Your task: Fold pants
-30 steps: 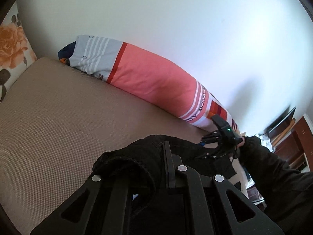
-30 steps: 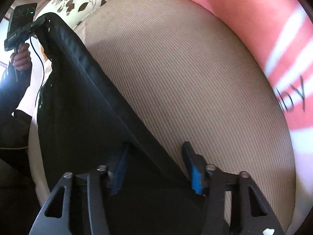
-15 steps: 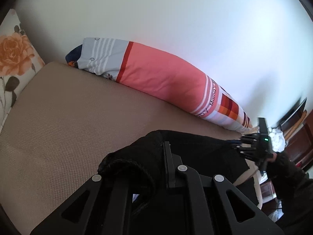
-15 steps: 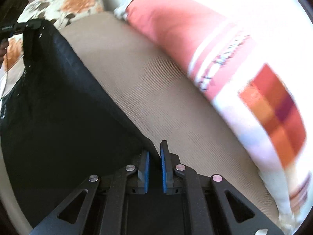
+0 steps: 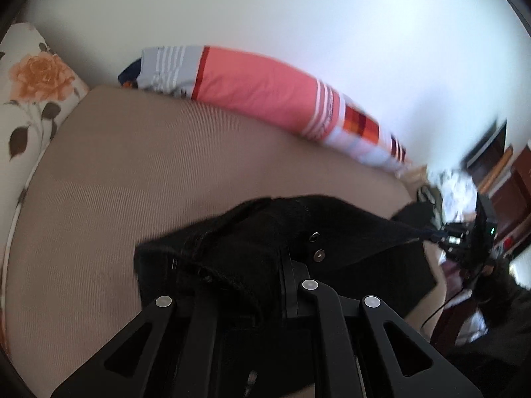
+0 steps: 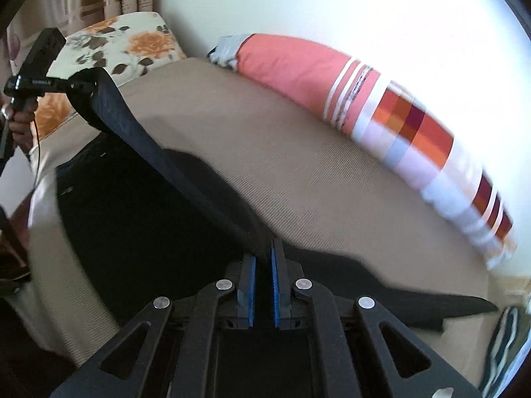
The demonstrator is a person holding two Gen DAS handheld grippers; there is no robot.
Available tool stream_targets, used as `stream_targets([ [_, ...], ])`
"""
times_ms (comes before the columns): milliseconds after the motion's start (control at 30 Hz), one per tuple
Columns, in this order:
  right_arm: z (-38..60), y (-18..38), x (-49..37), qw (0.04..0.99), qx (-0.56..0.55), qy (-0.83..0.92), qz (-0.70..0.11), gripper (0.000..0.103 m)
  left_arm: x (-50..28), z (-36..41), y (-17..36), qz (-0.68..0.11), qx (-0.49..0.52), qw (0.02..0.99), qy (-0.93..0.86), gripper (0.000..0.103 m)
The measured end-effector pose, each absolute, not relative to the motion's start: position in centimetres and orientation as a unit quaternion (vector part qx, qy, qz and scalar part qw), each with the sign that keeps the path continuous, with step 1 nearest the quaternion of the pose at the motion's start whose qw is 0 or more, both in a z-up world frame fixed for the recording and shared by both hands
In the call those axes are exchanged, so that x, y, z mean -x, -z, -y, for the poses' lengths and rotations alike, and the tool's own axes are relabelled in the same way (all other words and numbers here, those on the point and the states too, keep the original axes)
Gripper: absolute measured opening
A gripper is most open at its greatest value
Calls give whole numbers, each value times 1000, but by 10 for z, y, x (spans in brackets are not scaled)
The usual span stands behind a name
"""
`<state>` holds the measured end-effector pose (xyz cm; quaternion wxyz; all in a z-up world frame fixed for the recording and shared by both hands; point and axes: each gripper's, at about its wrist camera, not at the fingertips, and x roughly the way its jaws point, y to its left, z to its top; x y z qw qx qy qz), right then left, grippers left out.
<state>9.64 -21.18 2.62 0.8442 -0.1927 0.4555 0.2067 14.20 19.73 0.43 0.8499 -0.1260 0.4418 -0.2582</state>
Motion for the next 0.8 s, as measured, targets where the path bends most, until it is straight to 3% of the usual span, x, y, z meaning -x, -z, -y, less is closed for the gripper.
stream_targets([
  [367,201,46,-46,794,189,-245,-523,5,-91,-201,79,-563,63,787,245,21],
  [600,197,78,-48,778,191,-234,-551,5,-81,-202,76,-582,40,774,246,32],
  [633,196,79,-48,777,190,-233,-553,5,-80,-203,76,-588,32,771,241,45],
  [667,196,80,-49,776,190,-233,-554,5,-80,-206,77,-599,16,768,227,68],
  [700,195,81,-50,777,189,-231,-554,5,-79,-210,76,-604,-2,768,213,74],
  [800,193,82,-49,778,189,-229,-554,6,-74,-220,69,-606,6,771,199,75],
])
